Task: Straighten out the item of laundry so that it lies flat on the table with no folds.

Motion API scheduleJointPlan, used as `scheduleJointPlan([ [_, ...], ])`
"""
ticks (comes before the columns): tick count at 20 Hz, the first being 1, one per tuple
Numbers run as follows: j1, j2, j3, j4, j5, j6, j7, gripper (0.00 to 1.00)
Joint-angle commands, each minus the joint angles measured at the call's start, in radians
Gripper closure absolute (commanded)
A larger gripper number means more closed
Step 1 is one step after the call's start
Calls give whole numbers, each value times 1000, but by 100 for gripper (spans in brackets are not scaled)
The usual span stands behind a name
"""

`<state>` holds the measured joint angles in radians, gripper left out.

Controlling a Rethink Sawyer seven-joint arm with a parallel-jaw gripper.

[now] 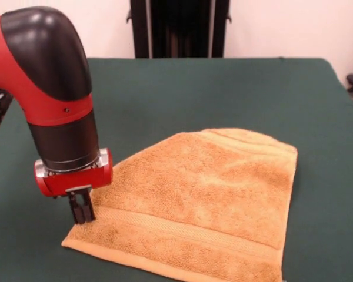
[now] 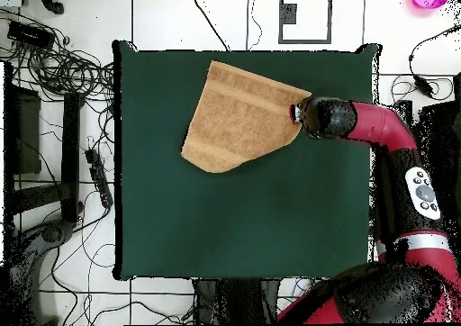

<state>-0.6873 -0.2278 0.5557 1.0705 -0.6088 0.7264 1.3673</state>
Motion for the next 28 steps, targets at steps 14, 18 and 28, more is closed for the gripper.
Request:
scheduleJointPlan([
  [14, 50, 186, -40, -160, -225, -295, -121, 100],
  [18, -2, 178, 31, -92, -119, -203, -196, 100],
  [28, 14, 49, 31, 90, -25, -212, -69, 100],
])
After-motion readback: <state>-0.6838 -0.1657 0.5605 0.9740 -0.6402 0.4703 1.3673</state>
